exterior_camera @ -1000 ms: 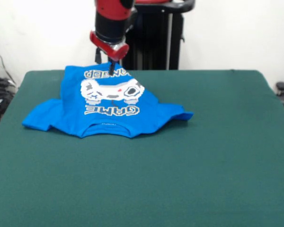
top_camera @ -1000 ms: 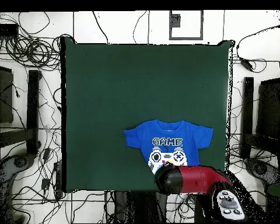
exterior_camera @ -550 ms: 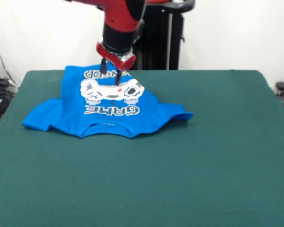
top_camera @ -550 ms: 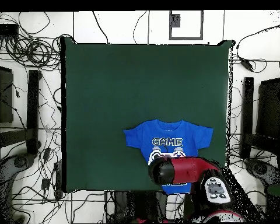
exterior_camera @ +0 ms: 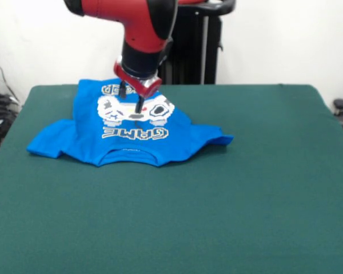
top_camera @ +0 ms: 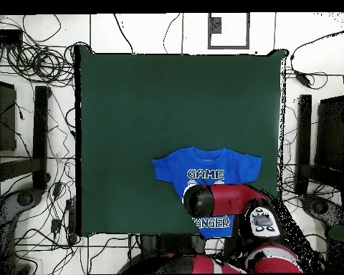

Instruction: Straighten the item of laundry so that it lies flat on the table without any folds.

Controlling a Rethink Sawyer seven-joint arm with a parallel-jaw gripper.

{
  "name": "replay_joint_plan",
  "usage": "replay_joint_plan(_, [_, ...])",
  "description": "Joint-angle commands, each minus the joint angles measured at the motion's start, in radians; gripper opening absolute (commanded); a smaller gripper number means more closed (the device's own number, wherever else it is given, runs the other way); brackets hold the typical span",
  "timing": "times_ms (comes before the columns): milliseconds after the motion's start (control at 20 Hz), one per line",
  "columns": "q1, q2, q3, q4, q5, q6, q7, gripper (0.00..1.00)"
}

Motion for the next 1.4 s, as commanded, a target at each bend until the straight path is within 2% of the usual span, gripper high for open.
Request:
replay_joint_plan(50, [0.061,0.05,0.009,-0.126,0.062,0.127,0.068,1.0])
replay_joint_plan(650, [0.065,0.098,0.003,-0.156,0.064,0.119,0.06,1.0])
replay_joint_plan(1150, [0.053,0.135,0.019,-0.196,0.049,0.165,0.014,1.0])
replay_joint_plan(1400, [0.043,0.18,0.032,-0.233,0.039,0.164,0.003,1.0])
